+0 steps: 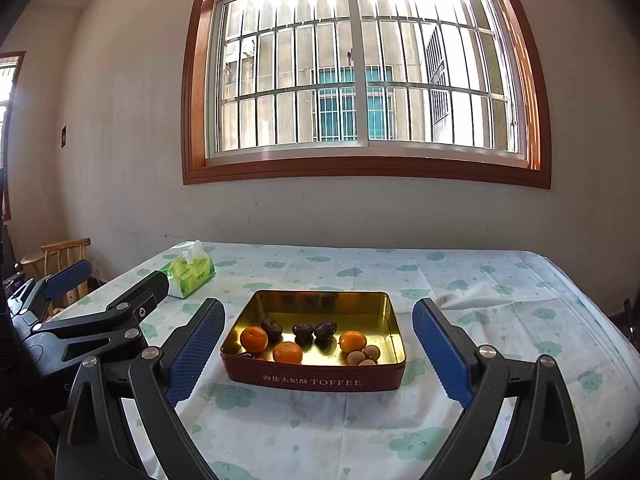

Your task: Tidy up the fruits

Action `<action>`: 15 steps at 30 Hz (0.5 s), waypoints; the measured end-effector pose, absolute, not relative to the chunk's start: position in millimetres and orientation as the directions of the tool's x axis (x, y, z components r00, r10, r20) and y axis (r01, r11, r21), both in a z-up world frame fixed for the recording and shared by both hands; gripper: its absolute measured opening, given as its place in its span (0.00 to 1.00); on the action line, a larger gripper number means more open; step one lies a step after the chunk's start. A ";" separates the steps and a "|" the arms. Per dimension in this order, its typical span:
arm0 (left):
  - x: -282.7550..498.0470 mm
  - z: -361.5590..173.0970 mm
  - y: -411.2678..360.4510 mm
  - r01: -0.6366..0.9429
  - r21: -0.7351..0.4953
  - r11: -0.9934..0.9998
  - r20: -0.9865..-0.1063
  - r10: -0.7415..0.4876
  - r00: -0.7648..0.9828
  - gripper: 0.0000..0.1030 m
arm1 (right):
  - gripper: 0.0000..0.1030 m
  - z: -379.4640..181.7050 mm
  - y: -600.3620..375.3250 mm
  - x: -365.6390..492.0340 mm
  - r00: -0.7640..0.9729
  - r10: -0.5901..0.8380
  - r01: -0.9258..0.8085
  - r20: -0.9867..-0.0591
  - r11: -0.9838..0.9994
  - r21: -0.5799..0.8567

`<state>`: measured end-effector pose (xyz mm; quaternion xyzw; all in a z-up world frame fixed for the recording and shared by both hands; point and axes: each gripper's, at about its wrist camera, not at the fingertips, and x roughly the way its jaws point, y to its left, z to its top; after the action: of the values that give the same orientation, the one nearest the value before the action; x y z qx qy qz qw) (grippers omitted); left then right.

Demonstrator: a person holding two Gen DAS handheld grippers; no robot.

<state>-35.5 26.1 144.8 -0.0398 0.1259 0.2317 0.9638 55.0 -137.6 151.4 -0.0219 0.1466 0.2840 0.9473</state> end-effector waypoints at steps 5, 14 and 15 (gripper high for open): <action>-29.5 141.6 27.1 -0.453 -0.013 0.891 -0.276 0.432 0.858 1.00 | 0.92 147.6 -137.7 57.8 0.792 0.532 -0.545 -0.299 0.837 0.047; -8.6 137.8 34.5 -0.472 0.003 0.882 -0.306 0.450 0.839 1.00 | 0.92 136.5 -148.5 95.2 0.764 0.535 -0.538 -0.361 0.837 0.101; -6.2 138.3 36.2 -0.477 0.005 0.879 -0.307 0.455 0.836 1.00 | 0.92 134.5 -153.0 105.2 0.760 0.530 -0.529 -0.375 0.841 0.115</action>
<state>-6.2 36.2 138.3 -0.0359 0.1513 0.2434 0.9574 105.2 -153.0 134.5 0.0010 0.2004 0.2823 0.9382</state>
